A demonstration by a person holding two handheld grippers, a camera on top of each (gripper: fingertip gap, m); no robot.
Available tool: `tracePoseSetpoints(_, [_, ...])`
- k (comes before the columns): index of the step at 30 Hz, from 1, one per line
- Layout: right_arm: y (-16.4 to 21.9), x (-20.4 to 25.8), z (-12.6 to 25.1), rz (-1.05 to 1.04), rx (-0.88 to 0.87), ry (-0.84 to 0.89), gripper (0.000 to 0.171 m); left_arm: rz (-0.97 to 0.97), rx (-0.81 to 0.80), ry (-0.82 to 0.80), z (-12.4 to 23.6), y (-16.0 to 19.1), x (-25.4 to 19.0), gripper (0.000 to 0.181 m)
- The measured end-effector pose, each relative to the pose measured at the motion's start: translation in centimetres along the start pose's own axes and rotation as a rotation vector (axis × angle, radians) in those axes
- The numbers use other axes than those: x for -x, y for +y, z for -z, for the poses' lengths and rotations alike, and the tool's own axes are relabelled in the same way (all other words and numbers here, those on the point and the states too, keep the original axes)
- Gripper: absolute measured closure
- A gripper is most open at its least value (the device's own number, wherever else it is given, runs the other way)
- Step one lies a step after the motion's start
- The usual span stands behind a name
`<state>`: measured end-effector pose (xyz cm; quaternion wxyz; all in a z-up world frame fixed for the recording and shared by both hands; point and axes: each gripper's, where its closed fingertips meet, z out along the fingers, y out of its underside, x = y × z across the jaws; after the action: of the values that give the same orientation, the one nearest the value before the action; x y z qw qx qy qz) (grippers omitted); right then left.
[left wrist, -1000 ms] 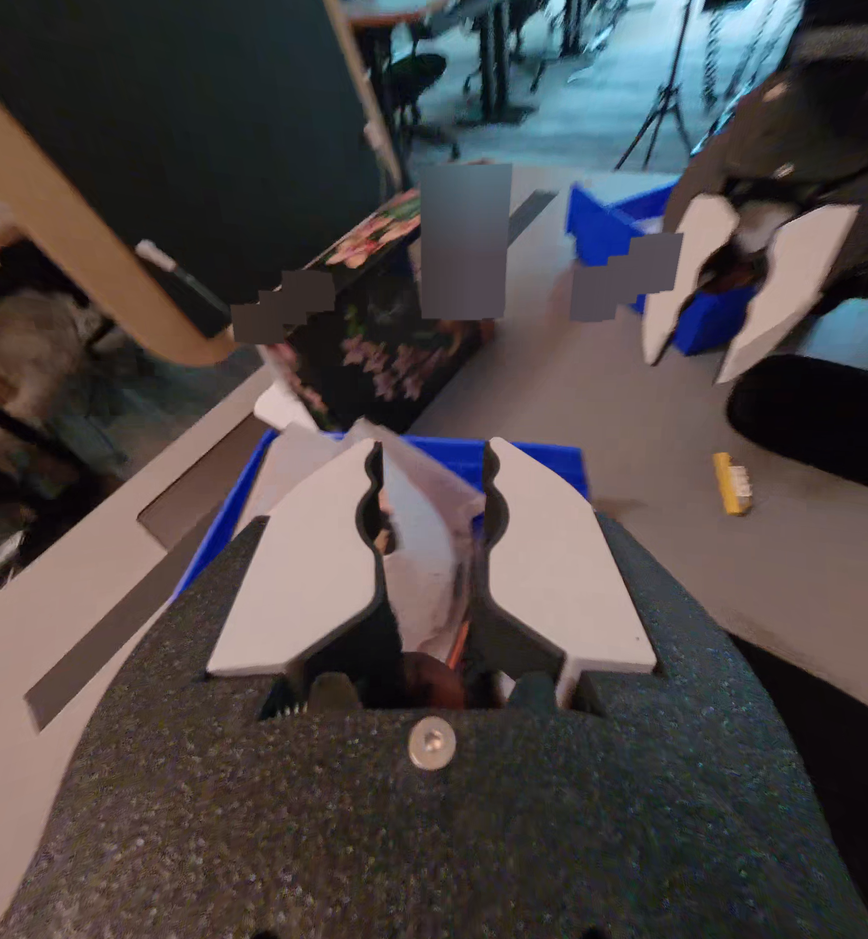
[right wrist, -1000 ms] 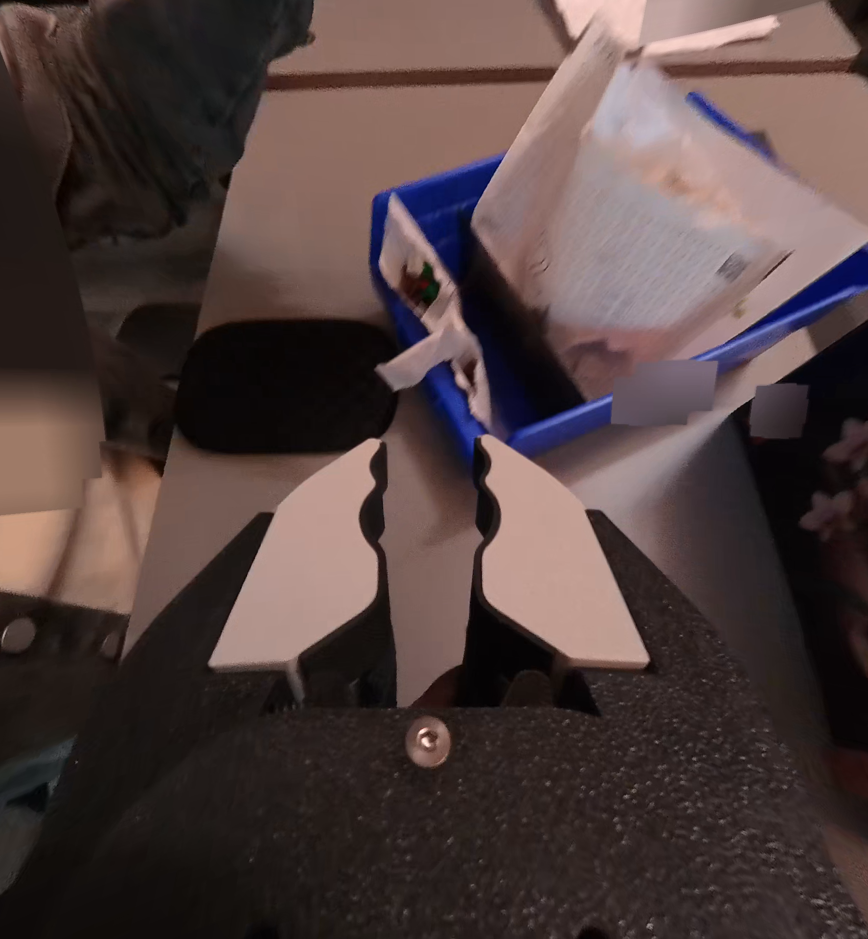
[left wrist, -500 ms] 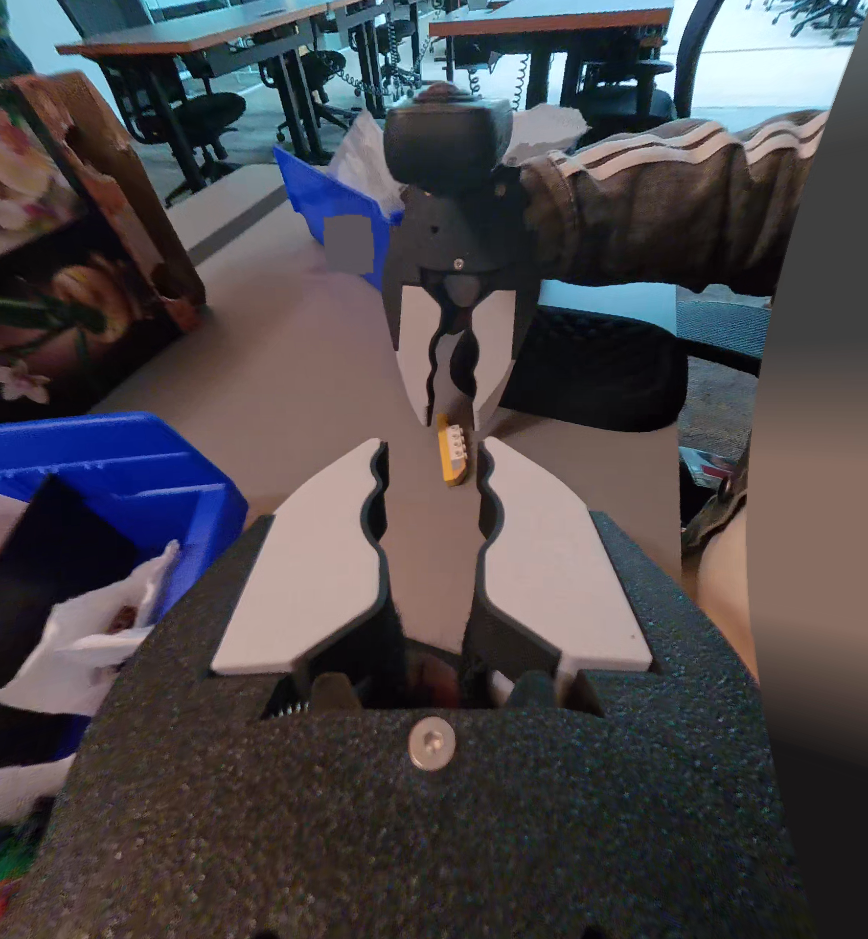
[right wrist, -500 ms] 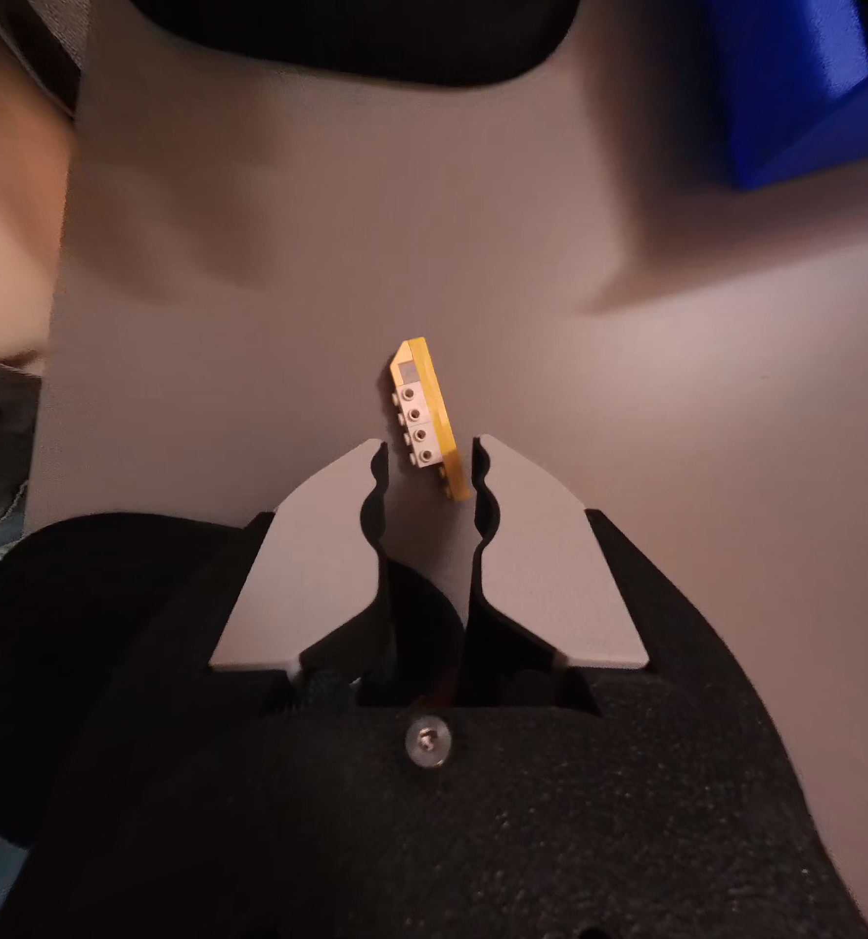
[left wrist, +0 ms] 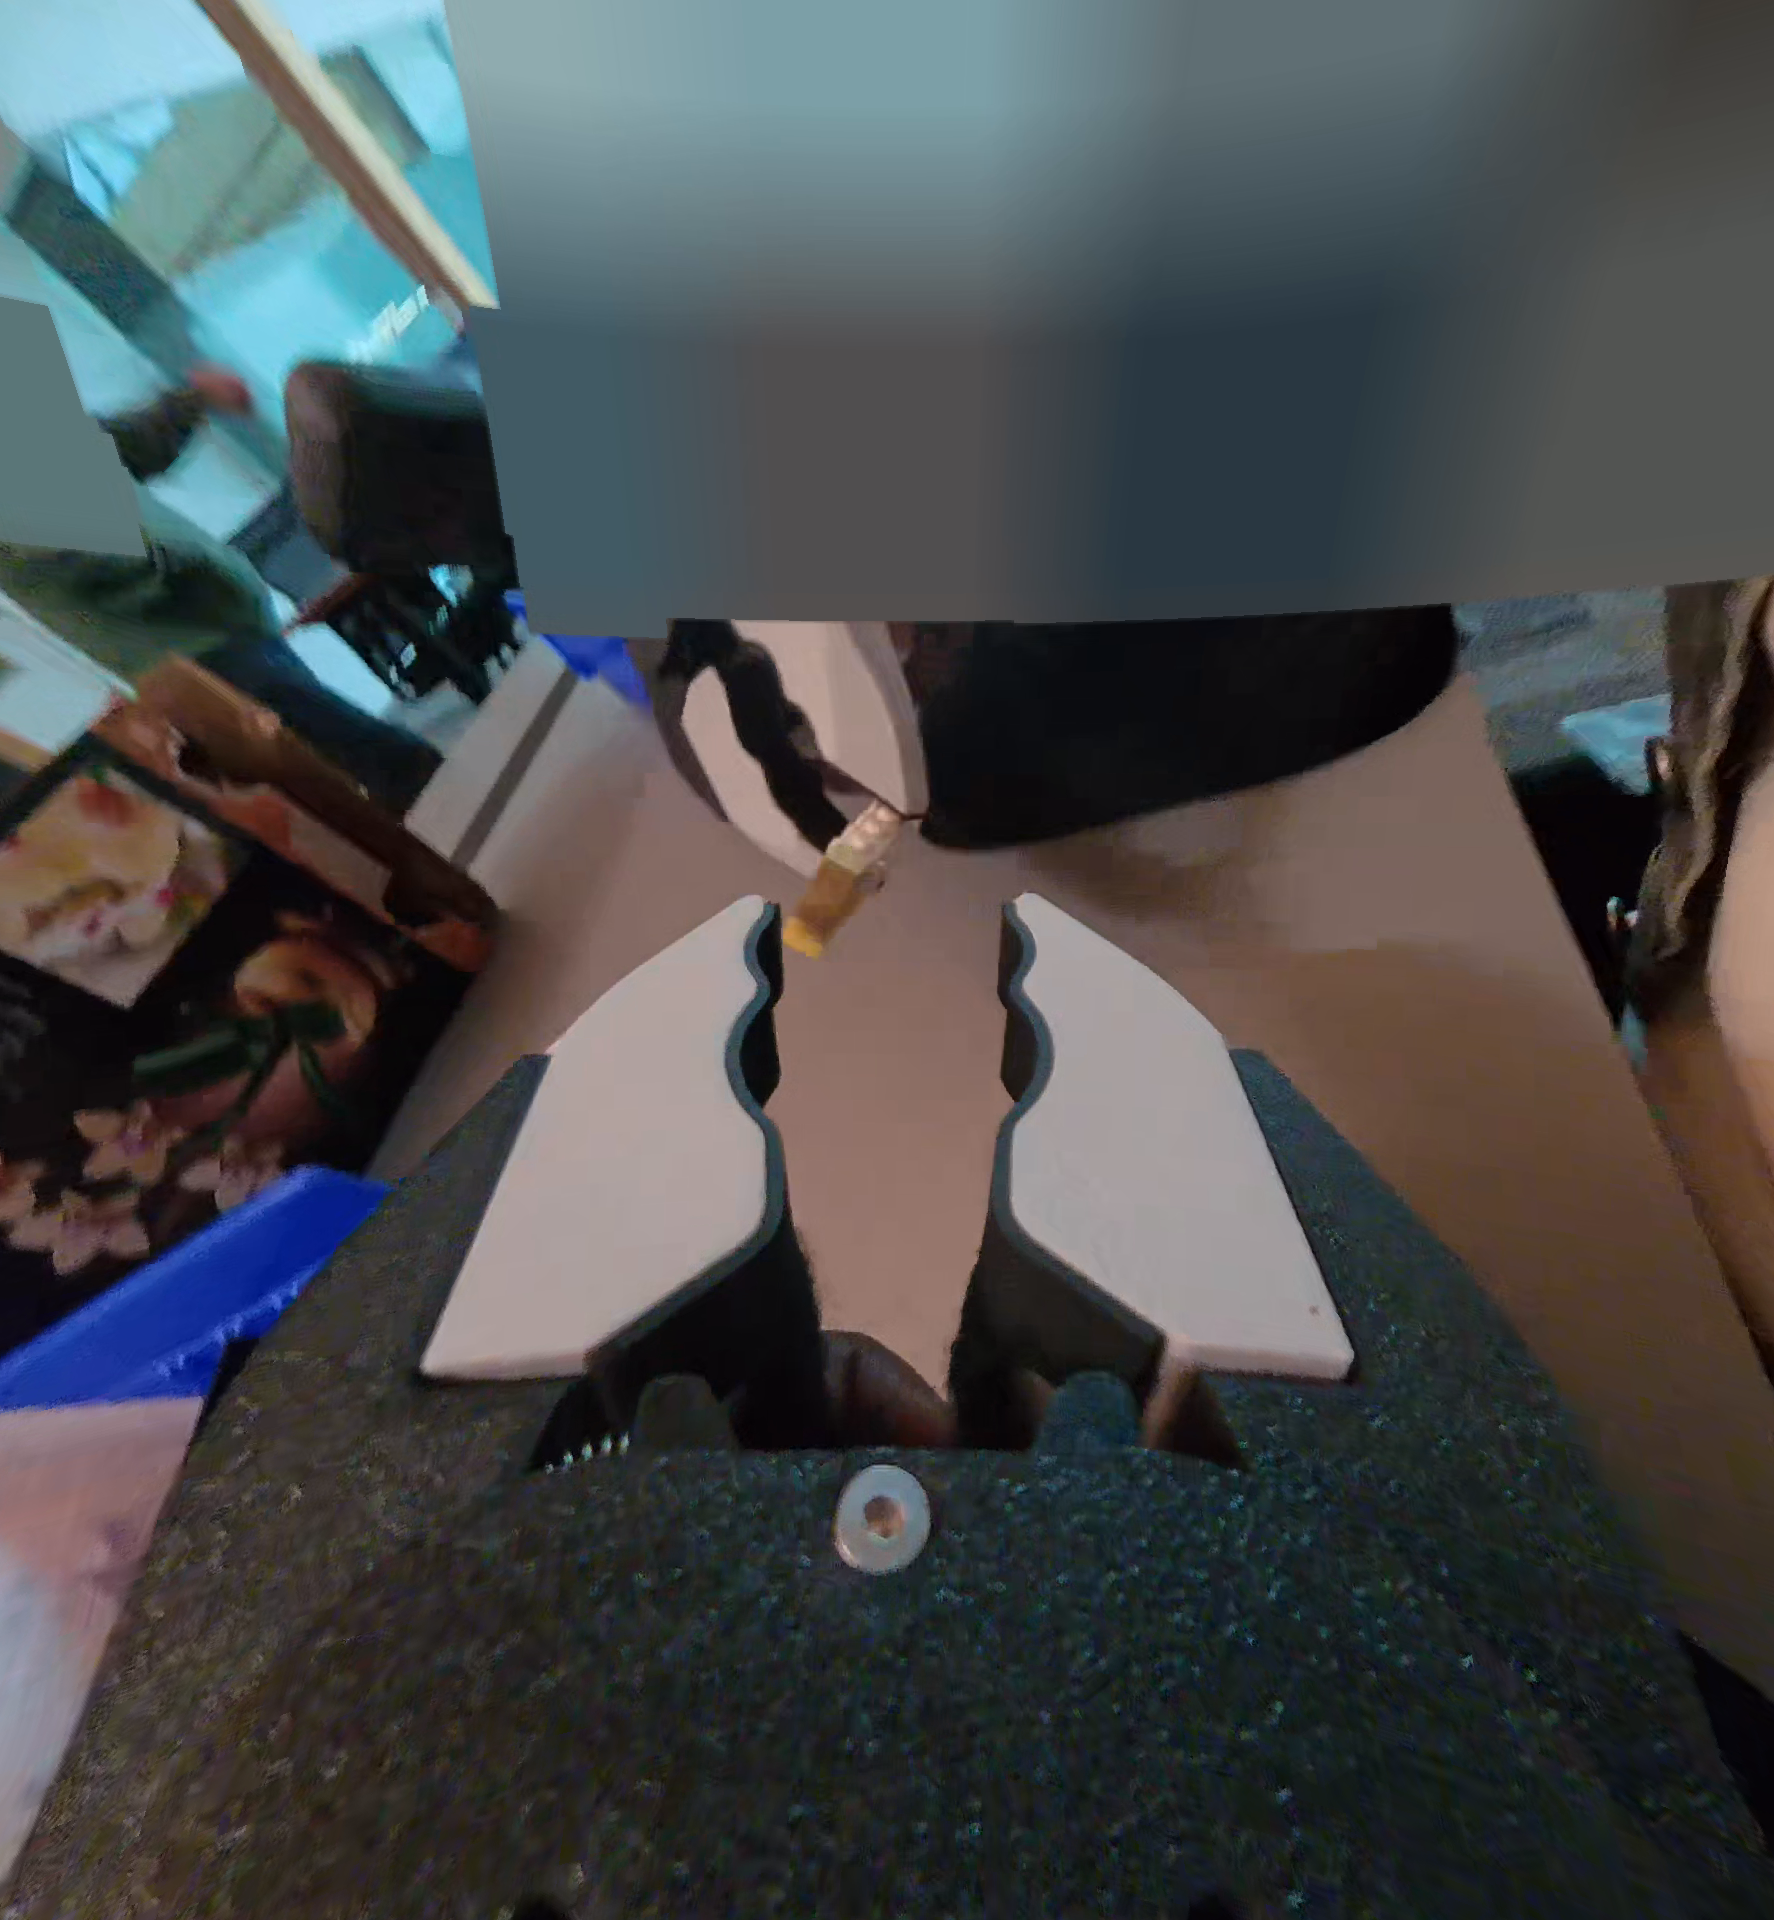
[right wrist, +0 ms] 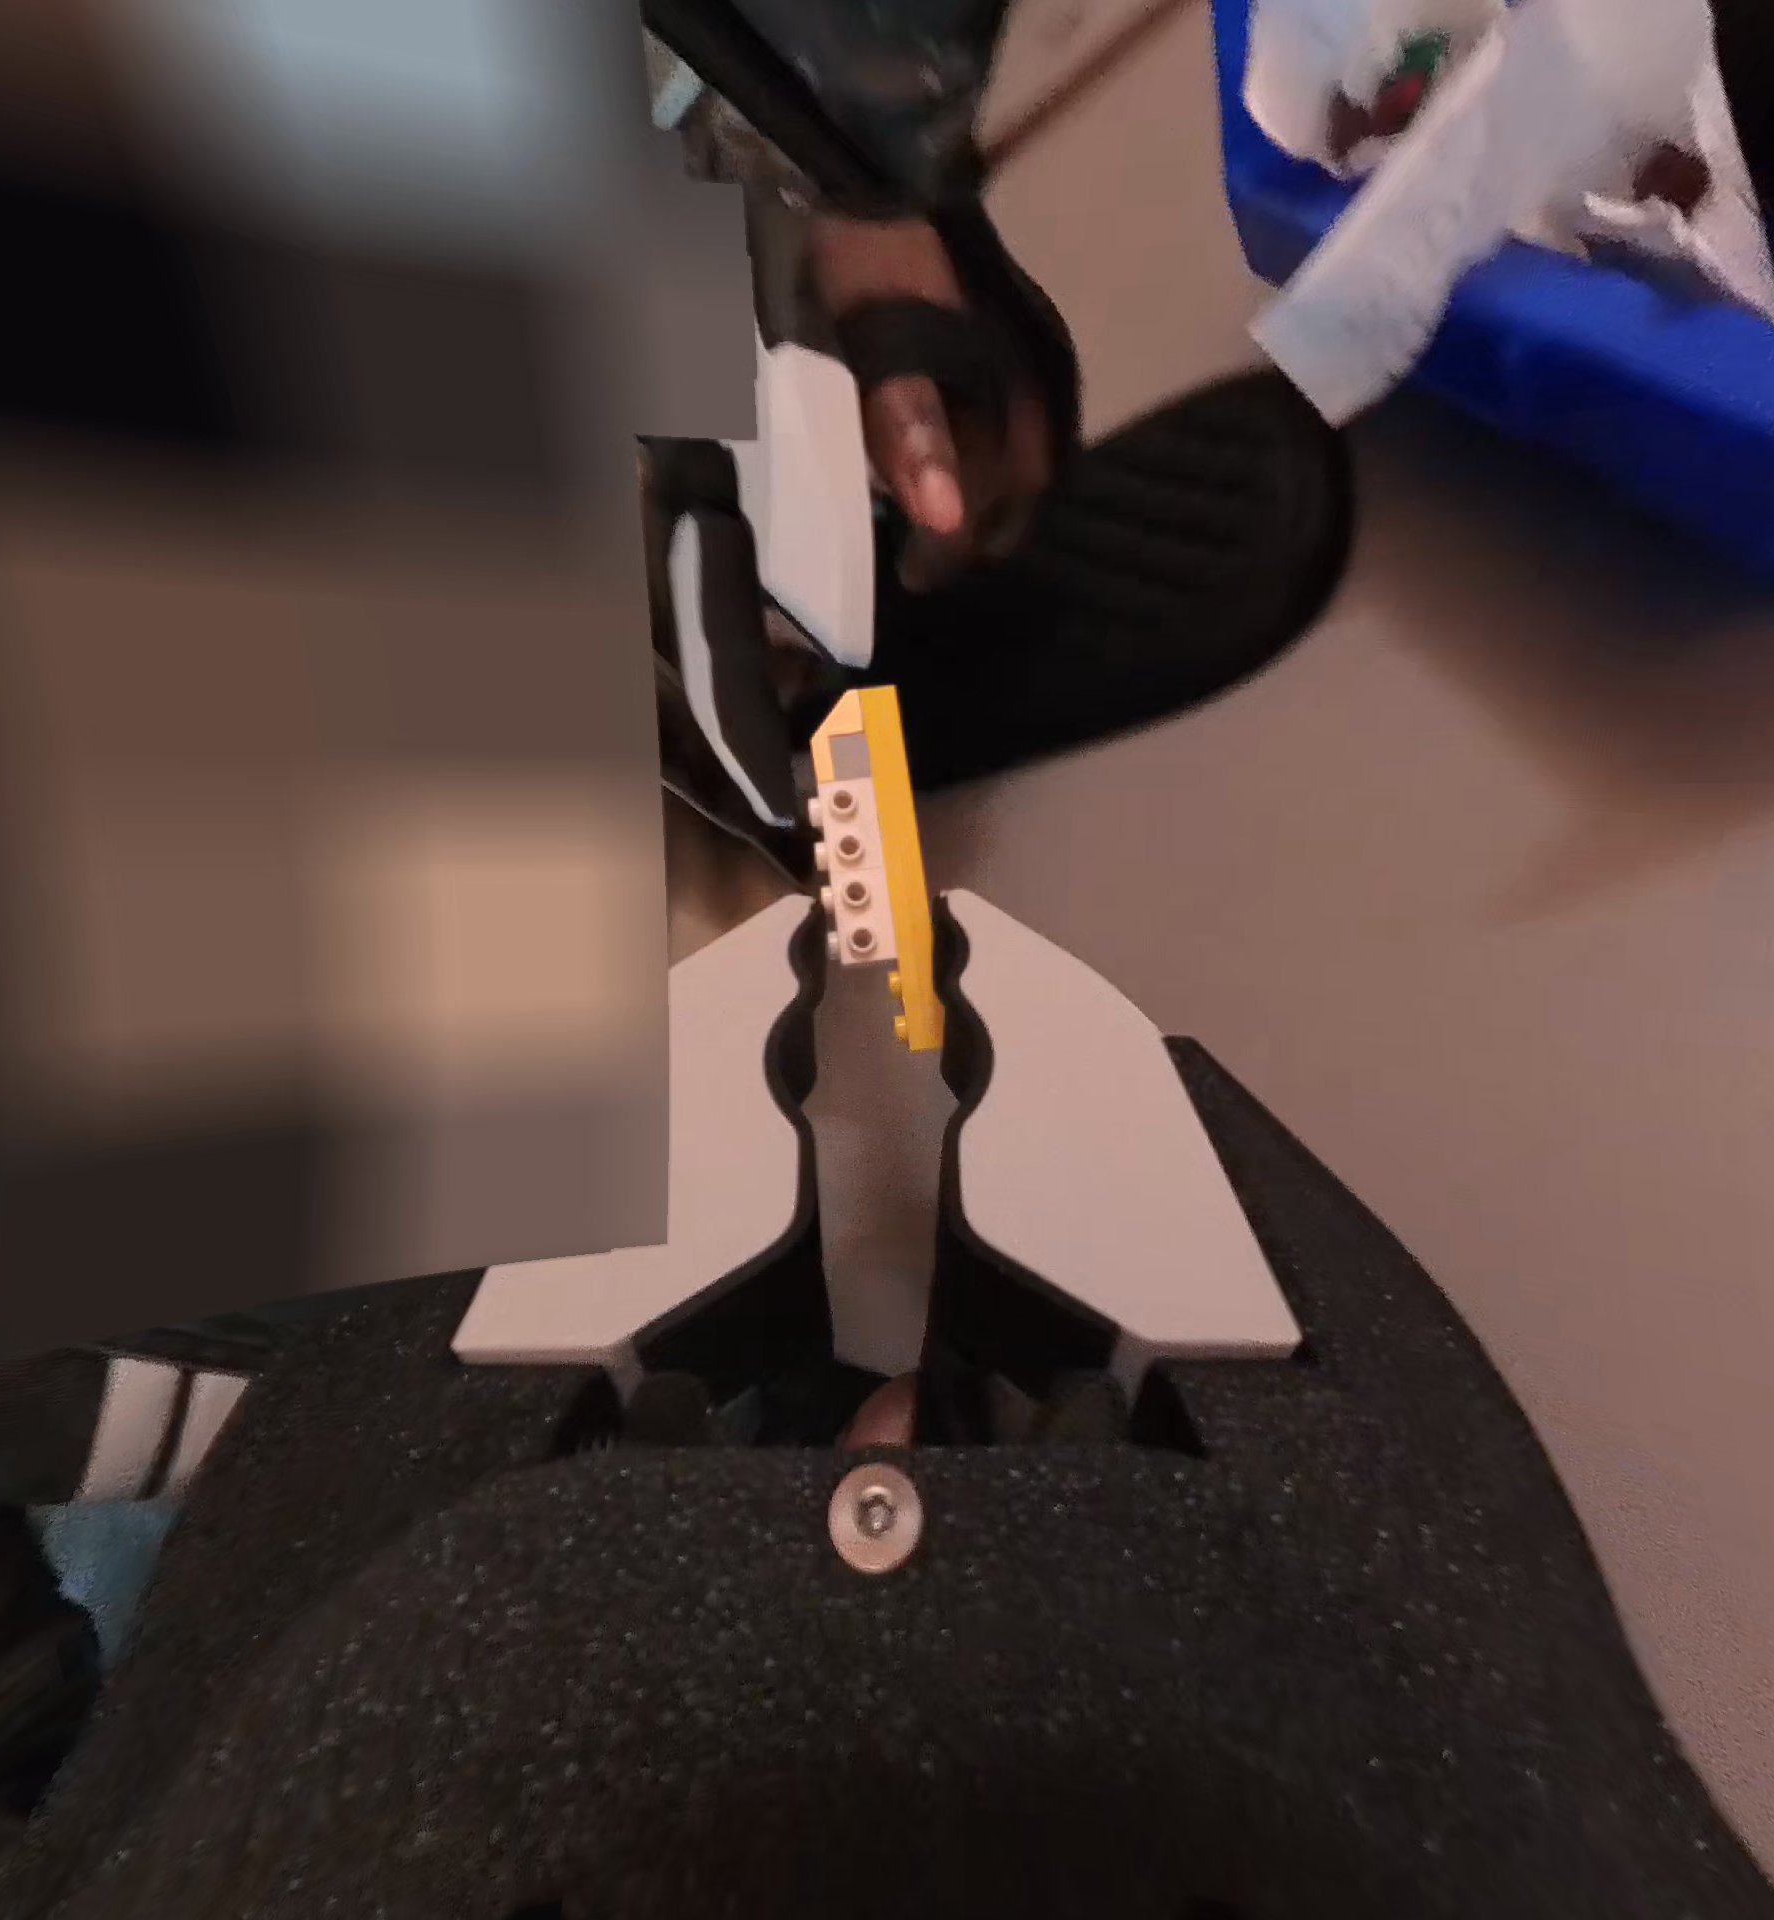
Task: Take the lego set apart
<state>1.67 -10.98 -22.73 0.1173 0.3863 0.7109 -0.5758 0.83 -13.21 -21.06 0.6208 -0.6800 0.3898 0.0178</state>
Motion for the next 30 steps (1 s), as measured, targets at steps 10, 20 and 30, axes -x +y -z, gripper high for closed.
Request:
tracePoseSetpoints(10, [-1.8, 3.5, -1.1, -0.149, -0.101, -0.321, 0.153, 0.115, -0.235, -0.008, 1.1, -3.3, 0.8, 0.137])
tracePoseSetpoints(20, [-1.6, 4.3, -2.0, -0.198, -0.034, -0.413, 0.152, 0.130, -0.226, 0.047, 0.9, -3.2, -0.3, 0.169])
tracePoseSetpoints(30, [-6.8, 3.4, -0.1, 0.325, -0.259, 0.112, 0.137, 0.772, -0.392, 0.016, 3.2, -2.6, 3.3, 0.171])
